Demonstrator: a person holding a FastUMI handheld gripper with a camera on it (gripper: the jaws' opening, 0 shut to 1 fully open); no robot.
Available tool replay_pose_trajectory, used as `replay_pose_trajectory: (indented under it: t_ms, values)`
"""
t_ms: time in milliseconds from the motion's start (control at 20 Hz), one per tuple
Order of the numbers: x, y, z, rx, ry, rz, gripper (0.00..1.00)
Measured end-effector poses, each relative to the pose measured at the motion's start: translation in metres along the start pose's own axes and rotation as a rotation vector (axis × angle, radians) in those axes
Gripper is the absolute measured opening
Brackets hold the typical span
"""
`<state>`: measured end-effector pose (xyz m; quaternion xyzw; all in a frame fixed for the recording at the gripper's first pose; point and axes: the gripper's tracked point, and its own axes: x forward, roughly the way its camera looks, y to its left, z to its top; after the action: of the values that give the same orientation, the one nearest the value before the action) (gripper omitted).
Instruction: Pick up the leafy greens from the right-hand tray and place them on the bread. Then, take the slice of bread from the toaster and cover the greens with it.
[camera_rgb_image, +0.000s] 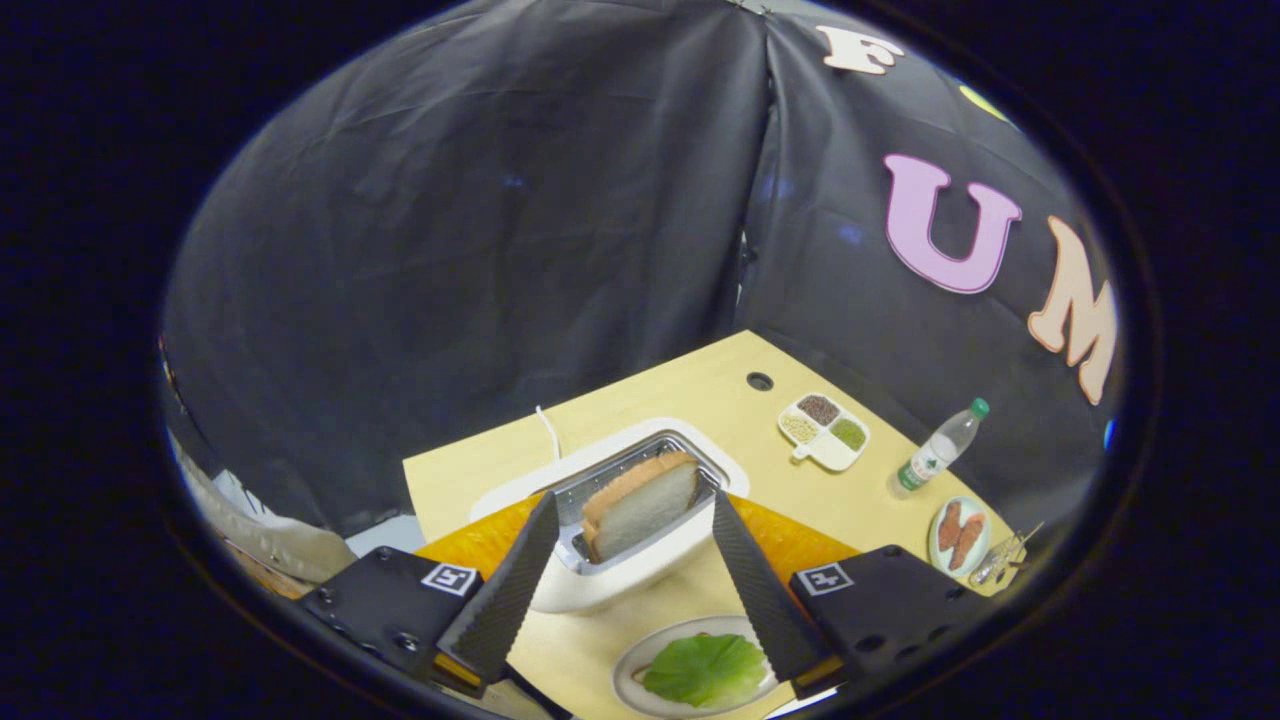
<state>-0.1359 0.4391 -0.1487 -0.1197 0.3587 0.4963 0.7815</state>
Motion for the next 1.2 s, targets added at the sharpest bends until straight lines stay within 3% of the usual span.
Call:
replay_pose_trajectory:
  t_ms: [400,600,1050,1200]
  values:
    - [0.053,-0.004,-0.006,0.198,0.091,-0.051,0.99]
    - [0.066,-0.009,-0.017,0.222,0.137,-0.069,0.98]
    - [0.060,-0.004,-0.021,0.362,0.127,-0.040,0.32]
    - [0.051,-0.016,-0.011,0.427,0.066,-0.050,0.08]
